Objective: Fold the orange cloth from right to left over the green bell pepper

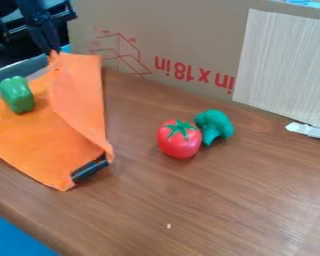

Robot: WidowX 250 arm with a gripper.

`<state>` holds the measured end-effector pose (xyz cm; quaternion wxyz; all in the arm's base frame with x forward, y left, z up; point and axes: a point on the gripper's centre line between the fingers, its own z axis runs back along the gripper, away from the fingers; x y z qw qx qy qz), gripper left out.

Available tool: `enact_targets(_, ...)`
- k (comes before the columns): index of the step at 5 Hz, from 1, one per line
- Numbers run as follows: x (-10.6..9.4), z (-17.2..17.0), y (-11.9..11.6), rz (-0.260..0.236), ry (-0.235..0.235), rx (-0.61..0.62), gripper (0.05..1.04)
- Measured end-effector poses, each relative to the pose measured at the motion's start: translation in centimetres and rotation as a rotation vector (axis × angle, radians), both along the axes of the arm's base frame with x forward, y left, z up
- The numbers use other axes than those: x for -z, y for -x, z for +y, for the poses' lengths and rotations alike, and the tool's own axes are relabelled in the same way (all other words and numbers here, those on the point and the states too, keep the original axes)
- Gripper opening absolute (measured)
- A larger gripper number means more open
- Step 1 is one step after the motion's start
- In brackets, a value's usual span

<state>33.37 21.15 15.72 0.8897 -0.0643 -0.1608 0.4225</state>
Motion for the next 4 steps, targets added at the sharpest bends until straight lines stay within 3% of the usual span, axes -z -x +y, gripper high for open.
enact_targets(2,0.0,2.2,1.6,0.005,-0.001,-0.041,0.053)
enact_targets(3,-1.4,2.8,2.4,-0.027,-0.017,-0.079,0.053)
enact_targets(4,-1.4,3.7,3.7,-0.022,-0.035,-0.124,0.053)
